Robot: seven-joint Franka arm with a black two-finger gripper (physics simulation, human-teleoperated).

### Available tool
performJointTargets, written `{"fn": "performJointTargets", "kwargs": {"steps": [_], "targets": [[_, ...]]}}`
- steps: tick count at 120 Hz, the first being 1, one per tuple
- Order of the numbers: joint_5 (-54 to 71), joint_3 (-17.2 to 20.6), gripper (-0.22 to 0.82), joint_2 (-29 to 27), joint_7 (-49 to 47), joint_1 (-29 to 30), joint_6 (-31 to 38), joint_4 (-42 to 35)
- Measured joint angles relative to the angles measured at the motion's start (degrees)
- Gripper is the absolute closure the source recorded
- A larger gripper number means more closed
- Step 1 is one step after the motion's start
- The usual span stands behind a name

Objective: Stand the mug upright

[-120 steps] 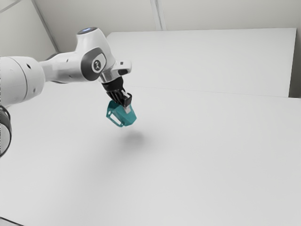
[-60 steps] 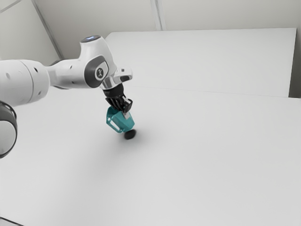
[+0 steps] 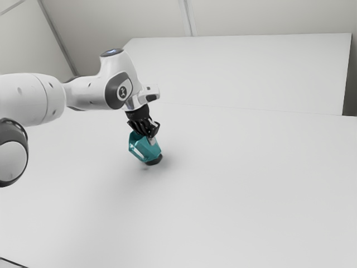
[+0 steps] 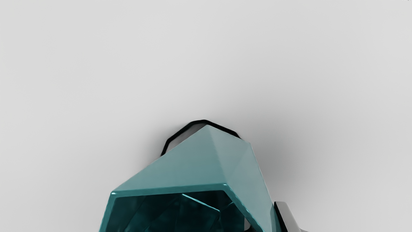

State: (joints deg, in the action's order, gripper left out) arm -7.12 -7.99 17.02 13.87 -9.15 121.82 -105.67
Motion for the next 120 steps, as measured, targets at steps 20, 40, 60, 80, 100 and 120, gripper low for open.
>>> {"fn": "performJointTargets", "kwargs": {"steps": [20, 40, 60, 80, 100, 120], "targets": [[-0.66, -0.01, 0.64, 0.13, -0.12, -0.05, 0.49, -0.16], [-0.95, -0.01, 0.44, -0.16, -0.05, -0.05, 0.67, -0.11], [-0.97, -0.01, 0.30, -2.08, 0.07, -0.34, 0.43, 0.20], [-0.46, -0.07, 0.16, -5.73, 0.50, -0.43, -0.26, 0.26], [4.50, -0.18, 0.08, -10.71, 1.34, -0.11, -2.08, 1.95], [8.47, -0.67, 0.05, -14.51, 1.95, 0.25, -3.34, 2.06]]}}
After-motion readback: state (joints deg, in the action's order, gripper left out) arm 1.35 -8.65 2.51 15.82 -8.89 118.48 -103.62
